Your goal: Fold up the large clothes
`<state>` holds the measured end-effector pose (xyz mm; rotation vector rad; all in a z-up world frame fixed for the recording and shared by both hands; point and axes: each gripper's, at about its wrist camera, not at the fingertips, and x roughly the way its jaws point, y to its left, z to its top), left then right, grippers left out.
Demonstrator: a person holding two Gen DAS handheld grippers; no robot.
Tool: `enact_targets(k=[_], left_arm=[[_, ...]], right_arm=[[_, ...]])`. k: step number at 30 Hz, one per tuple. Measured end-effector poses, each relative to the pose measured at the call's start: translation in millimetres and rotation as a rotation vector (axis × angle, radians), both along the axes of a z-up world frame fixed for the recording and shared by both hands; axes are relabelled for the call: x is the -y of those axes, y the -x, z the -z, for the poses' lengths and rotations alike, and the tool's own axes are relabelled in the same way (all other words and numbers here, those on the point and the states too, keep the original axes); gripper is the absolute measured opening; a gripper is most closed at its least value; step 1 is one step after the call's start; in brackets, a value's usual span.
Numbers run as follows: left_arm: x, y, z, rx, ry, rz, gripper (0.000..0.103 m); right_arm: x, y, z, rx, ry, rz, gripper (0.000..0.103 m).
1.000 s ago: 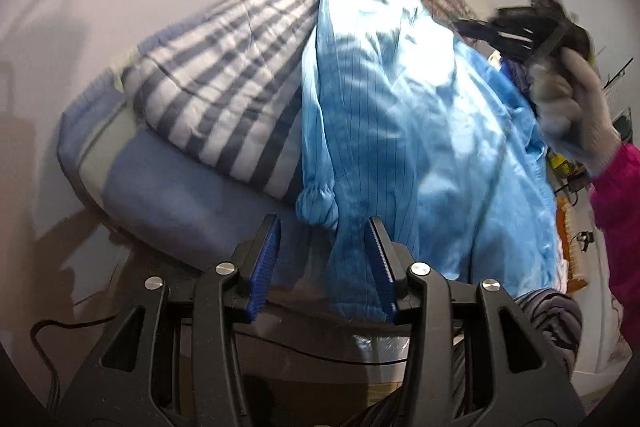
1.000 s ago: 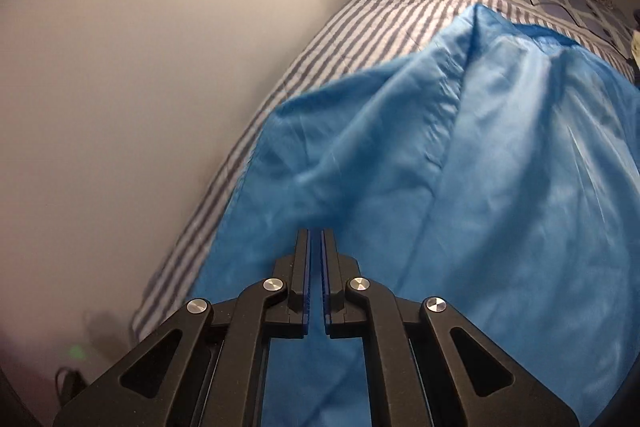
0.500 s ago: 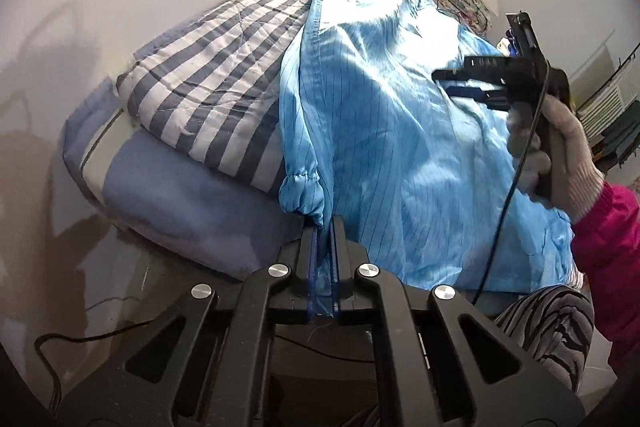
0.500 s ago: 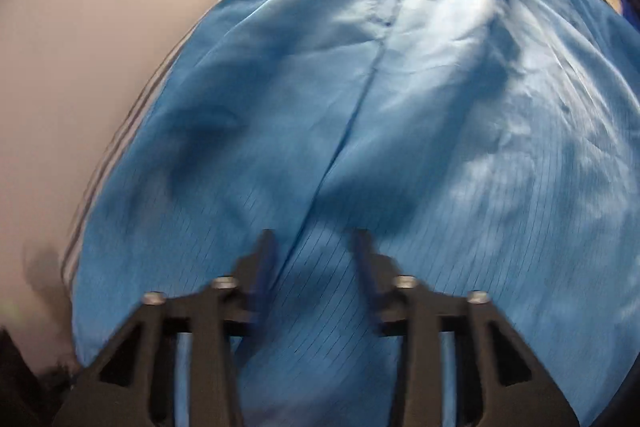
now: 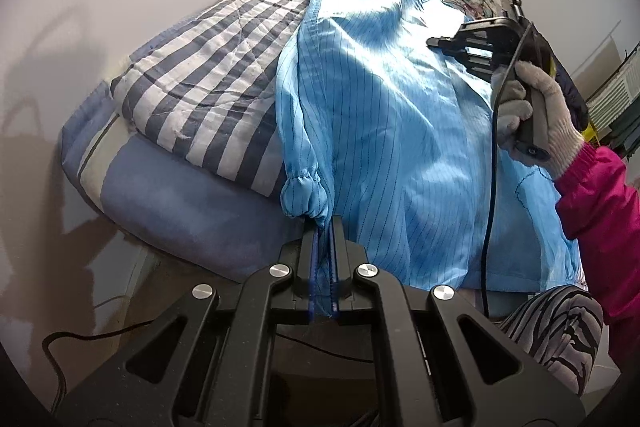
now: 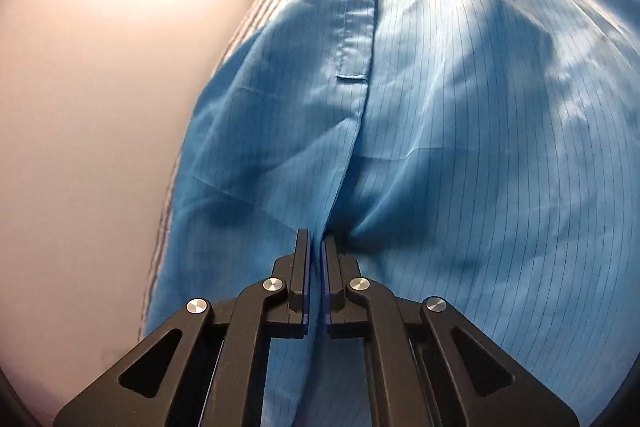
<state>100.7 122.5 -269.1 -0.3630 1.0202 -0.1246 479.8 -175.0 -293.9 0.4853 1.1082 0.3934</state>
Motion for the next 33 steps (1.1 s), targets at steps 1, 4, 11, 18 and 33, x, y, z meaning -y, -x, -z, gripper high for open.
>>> enact_targets(k=[1,4,11,18,33], left_arm=[[0,-1,0,0.001,0.002,-0.001,0.002],[-1,-1,0,0.005,0.005,-0.001,0.002],[-4,2,-1,0.01,0.01,-0.006,0.002],[-3,2,-3,0.009,0.003,-0.003,0.002],[-2,3,-3,0.015,-0.003,-0.006,0.002]], right_arm=[[0,6,-3,0.008,0.001,0.002,0.001],[3,35,-13,0.035,-0.001,-0.008,0.001],[19,46,-10,0.045,0.019,0.038,0.001],[17,27,4,-0.031,0.012,0.052,0.014],[17,57,-8,0.056,-0.067,0.05,0.0]])
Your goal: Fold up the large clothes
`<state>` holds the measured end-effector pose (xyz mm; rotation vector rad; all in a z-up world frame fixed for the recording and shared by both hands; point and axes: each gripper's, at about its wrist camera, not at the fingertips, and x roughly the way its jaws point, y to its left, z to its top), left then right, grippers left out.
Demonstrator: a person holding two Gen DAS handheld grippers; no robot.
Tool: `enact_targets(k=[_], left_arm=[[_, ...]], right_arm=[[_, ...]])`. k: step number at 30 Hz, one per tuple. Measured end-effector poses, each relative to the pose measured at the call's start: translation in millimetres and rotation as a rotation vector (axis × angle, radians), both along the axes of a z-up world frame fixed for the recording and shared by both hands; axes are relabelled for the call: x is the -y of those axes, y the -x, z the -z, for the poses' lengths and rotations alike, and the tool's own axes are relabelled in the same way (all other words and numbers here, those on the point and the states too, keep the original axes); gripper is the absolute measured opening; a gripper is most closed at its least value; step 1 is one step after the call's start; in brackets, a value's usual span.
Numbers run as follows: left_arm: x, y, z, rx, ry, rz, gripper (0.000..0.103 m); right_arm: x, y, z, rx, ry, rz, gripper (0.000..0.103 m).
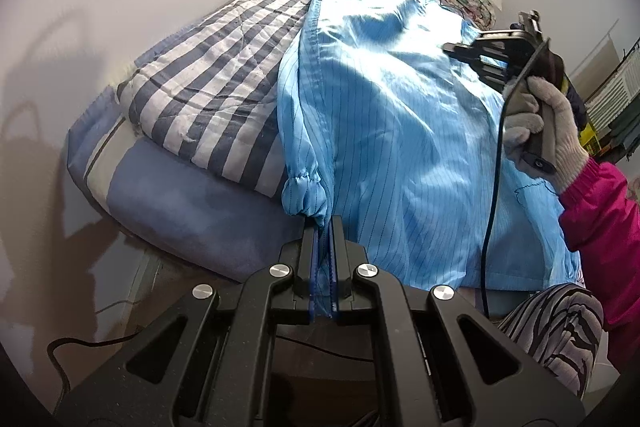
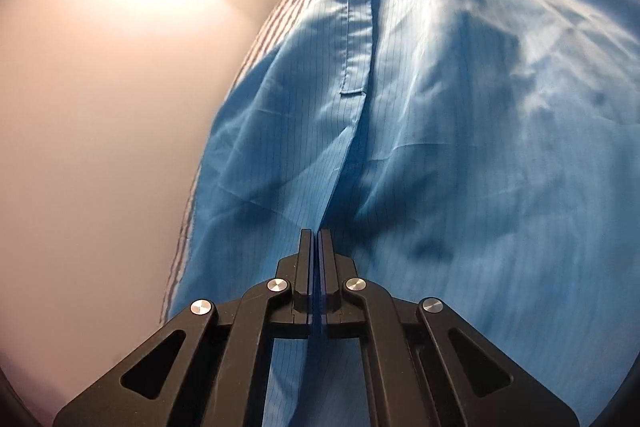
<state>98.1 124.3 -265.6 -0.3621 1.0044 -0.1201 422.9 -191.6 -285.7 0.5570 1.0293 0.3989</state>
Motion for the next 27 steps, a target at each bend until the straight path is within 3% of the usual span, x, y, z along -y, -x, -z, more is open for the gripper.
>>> enact_targets(k=[9,14,17,20,22,24,27], left_arm=[[-3,0,-1,0.005,0.005,0.004,0.002],[-5,-2,0,0.004,0.004,0.007,0.002],[-5,-2,1,0.003,0.007,0.006,0.002],[-6,-2,1,0.004,0.004,0.006,0.002],[-6,-2,1,0.003,0.006,0.004,0.002],[-6,-3,1,0.0,0.004,0.004,0.002],[-5,-4,0,-0.006,-0.002,0.007,0.002]], right_arm=[[10,24,-12,0.021,0.026,-0.01,0.0],[-15,51,-14,0.018,0.035,-0.09,0.0],[-24,69,-8,0.017,0.101,-0.151,0.0],[-13,60,-5,0.019,0.073,-0.097,0.0],[-2,44,1,-0.012,0.04,-0.057,0.007],[3,26,7,-0.025,0.042,-0.017,0.033],[7,0,12,-0.028,0.031,0.018,0.04]])
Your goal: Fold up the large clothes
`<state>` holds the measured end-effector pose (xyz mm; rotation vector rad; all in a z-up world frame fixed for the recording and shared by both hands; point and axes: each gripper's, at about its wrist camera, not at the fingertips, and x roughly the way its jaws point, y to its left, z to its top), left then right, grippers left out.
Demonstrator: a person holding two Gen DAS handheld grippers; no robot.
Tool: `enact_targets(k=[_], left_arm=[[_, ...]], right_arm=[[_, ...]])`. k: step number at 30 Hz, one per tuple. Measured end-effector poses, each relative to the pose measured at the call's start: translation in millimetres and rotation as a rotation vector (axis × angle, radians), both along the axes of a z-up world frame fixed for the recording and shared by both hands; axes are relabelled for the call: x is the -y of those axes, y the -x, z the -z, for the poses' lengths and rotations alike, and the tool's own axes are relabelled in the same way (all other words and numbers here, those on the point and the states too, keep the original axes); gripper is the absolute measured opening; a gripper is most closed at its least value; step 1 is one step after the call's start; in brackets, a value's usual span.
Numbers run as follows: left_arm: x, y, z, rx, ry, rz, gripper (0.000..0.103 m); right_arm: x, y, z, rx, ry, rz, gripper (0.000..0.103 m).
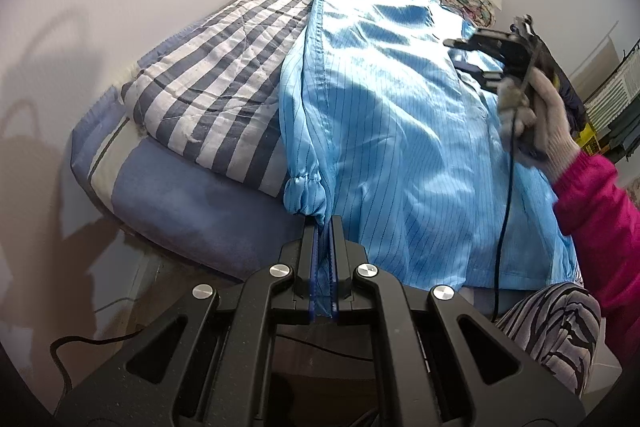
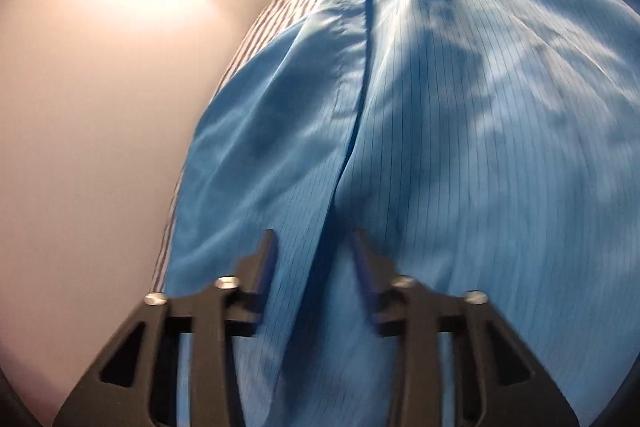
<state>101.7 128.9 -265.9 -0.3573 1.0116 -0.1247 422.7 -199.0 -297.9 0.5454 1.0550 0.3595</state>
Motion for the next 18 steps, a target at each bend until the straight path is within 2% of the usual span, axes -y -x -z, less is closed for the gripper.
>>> enact_targets(k=[4,6,8,10,12,14,16,18], left_arm=[[3,-1,0,-0.009,-0.007,0.003,0.002],[4,-3,1,-0.015,-0.01,0.005,0.002],[4,-4,1,-0.017,-0.009,0.004,0.002],[4,-4,1,-0.014,-0.005,0.004,0.002],[4,-4,1,-0.01,-0.002,0.003,0.002],[5,-4,3,-0.011,0.0,0.005,0.002],[5,-3,3,-0.009,-0.003,0.005,0.002],[3,0,1,-0.004,0.005,-0.002,0.002]], right_arm=[[9,-25,4,-0.002,-0.03,0.04,0.038],[9,-29,6,-0.008,-0.021,0.041,0.001],[8,-33,-1,0.008,0.005,0.046,0.001],[11,-16,-18,0.051,-0.007,0.045,0.0],[11,5,-22,0.079,-0.023,0.045,0.0],[3,16,-18,0.095,0.073,0.006,0.0],[-10,5,-11,0.042,0.163,-0.012,0.001],[-8,-2,-3,-0.005,0.131,-0.006,0.001]])
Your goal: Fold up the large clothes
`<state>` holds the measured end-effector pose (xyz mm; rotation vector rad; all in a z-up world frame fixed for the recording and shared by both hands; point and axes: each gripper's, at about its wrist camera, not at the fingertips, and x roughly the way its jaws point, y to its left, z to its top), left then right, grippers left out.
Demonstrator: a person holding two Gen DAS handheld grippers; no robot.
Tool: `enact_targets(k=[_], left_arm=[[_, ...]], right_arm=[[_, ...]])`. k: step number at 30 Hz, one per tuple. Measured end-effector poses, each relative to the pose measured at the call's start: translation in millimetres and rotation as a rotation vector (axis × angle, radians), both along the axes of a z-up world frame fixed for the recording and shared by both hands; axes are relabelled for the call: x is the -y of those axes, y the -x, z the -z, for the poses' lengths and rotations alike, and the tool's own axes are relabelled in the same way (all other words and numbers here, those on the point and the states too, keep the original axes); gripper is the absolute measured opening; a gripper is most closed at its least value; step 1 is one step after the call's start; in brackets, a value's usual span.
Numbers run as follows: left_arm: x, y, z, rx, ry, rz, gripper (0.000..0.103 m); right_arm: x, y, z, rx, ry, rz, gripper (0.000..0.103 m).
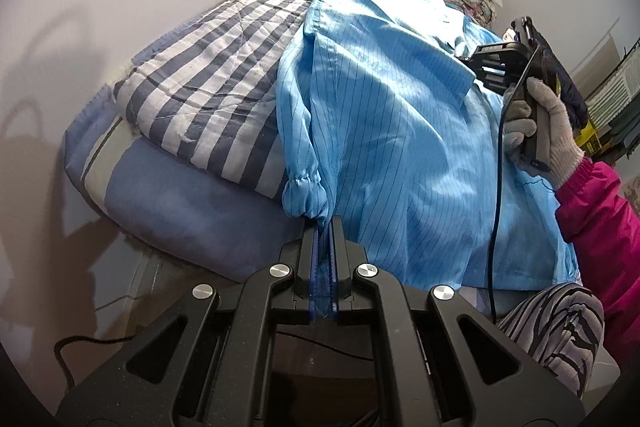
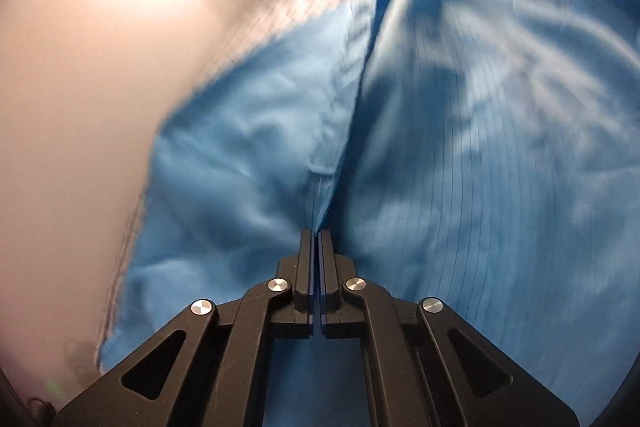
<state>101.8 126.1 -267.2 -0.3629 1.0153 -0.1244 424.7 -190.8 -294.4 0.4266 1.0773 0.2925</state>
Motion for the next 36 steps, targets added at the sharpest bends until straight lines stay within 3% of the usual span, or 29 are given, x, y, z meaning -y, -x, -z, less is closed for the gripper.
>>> enact_targets(k=[5,8,12,18,21,24,25,26,29,34,36], left_arm=[[-10,7,-1,0.0,0.011,-0.01,0.002],[-13,11,-3,0.01,0.009,-0.013,0.002],[-22,17,-6,0.027,0.008,-0.031,0.002],[-37,14,-3,0.038,-0.025,-0.047,0.002],[-47,10,3,0.007,0.018,-0.042,0.003],[-56,11,-4,0.039,0.071,-0.064,0.019],[-58,10,-7,0.052,0.08,-0.067,0.032],[-60,7,-9,0.063,0.093,-0.07,0.039],[-63,-12,-10,0.073,0.146,-0.071,0.039],[-46,-49,0,0.044,0.165,-0.015,0.039],[-38,-56,2,0.054,0.159,0.01,0.031]], right_arm=[[18,-3,-11,0.02,0.072,0.023,0.001],[13,32,-39,0.07,0.152,-0.042,0.001],[-11,60,-57,0.104,0.179,-0.196,0.001],[-48,54,-20,0.018,0.237,-0.3,0.001],[-56,38,3,0.008,0.263,-0.286,0.001],[-59,28,2,0.028,0.287,-0.251,0.001],[-59,26,2,0.025,0.3,-0.24,0.001],[-61,23,0,0.023,0.329,-0.239,0.001],[-65,23,-7,0.031,0.412,-0.243,0.001],[-59,33,-30,0.04,0.299,-0.241,0.001],[-59,41,-44,0.053,0.257,-0.266,0.001]])
